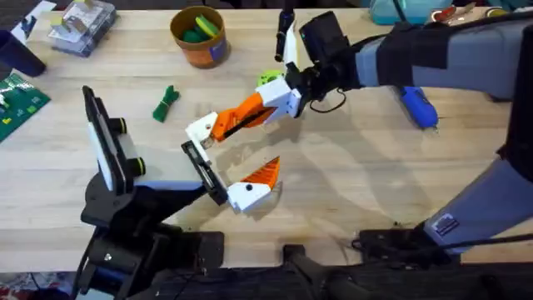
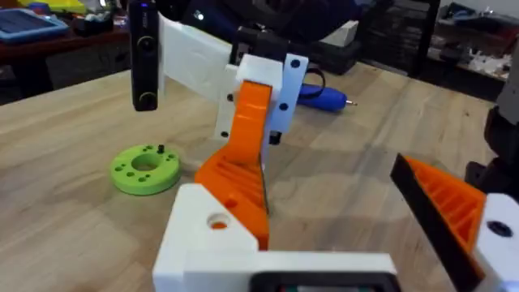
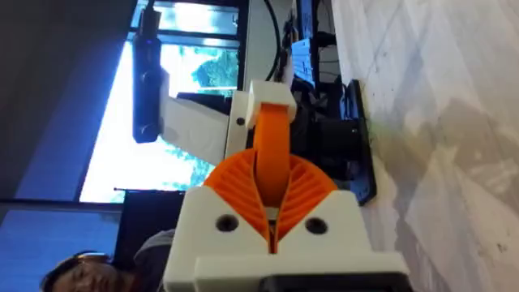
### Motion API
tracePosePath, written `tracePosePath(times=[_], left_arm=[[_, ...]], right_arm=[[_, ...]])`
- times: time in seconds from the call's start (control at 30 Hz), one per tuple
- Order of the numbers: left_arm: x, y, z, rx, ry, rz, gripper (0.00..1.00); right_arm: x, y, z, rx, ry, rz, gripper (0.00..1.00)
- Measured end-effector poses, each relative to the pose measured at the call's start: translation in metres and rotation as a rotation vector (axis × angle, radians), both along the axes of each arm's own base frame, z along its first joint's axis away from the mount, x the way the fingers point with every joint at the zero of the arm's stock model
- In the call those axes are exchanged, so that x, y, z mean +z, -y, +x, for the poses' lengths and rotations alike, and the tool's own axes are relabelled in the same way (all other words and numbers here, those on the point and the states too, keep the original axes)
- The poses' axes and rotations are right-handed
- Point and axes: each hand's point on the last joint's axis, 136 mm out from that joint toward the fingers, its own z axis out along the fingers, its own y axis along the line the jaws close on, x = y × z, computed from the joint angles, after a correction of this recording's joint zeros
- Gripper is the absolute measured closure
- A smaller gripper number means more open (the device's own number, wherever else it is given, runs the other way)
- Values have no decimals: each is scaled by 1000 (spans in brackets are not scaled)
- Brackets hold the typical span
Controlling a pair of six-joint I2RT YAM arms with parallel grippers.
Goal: Pick up the gripper from the table and insert it into the empty holder that is missing its gripper. Then pick up a screw, insert it into the mounting hole, and use the screwdriver to tighten it. Finally, clean up the table by picking up the vegetable and placing it into the bucket.
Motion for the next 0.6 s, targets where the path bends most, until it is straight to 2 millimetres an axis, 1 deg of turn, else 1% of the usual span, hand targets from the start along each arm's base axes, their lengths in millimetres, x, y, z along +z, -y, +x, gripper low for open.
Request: tracePosePath(times=[0.23,0.6], left_arm=[[0,0,1,3,4,2,6],[0,-7,10,66,8,5,6]], right_arm=[[2,-17,-13,50,0,-11,991],[5,-29,-4,24,25,-35,991]])
